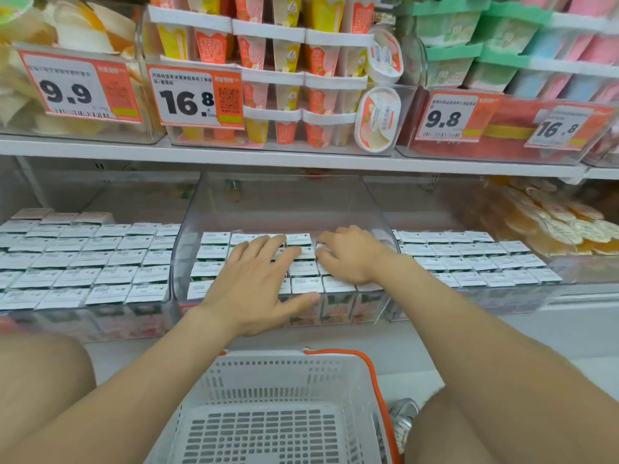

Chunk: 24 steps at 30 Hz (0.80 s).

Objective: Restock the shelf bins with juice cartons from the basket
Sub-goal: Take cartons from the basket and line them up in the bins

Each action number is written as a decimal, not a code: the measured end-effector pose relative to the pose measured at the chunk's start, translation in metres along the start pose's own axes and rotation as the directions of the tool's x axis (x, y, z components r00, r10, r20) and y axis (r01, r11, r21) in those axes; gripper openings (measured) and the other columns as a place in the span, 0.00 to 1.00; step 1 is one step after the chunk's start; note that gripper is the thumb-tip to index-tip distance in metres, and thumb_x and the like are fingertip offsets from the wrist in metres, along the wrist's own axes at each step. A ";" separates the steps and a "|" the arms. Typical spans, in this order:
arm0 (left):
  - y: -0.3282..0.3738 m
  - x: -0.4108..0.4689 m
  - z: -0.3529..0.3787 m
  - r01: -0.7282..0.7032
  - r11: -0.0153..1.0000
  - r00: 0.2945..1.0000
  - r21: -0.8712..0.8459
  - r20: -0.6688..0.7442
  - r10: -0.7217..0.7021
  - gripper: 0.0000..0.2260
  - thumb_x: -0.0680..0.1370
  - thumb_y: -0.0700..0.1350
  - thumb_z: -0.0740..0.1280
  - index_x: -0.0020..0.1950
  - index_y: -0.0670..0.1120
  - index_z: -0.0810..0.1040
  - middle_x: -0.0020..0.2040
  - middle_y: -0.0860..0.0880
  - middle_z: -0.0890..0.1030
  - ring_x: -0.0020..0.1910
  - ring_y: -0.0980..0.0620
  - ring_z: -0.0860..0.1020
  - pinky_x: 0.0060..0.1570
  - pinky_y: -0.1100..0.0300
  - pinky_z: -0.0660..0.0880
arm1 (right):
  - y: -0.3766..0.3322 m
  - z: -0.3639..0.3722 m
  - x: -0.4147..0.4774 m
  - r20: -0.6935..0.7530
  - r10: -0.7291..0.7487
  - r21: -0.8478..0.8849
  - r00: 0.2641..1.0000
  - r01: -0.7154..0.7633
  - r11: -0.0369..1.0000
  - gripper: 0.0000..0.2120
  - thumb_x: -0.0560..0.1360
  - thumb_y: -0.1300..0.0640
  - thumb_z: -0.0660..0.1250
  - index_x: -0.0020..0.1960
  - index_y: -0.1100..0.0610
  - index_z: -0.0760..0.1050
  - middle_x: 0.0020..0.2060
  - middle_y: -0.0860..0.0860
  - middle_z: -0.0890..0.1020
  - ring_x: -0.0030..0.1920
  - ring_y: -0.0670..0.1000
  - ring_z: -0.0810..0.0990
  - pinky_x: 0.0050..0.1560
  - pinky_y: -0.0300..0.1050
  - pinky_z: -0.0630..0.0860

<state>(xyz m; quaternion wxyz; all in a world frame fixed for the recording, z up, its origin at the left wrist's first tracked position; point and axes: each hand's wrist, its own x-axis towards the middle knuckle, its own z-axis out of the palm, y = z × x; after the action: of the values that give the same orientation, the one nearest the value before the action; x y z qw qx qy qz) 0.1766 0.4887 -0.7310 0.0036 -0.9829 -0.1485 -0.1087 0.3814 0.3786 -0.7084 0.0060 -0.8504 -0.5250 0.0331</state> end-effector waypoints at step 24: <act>-0.024 -0.014 -0.012 0.089 0.975 0.993 0.206 -0.088 -0.072 0.54 0.70 0.84 0.51 0.81 0.45 0.66 0.77 0.43 0.70 0.78 0.38 0.65 0.77 0.32 0.55 | -0.050 0.012 -0.004 -0.143 -0.126 0.032 0.982 0.132 0.991 0.41 0.77 0.35 0.56 0.84 0.54 0.52 0.72 0.59 0.72 0.71 0.64 0.70 0.73 0.61 0.66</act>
<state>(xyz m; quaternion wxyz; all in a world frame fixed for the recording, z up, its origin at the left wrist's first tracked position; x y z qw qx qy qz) 0.1537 0.5072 -0.7225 0.1087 -0.9651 -0.1987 -0.1318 0.3338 0.3973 -0.7176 0.0628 -0.8144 -0.5766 -0.0167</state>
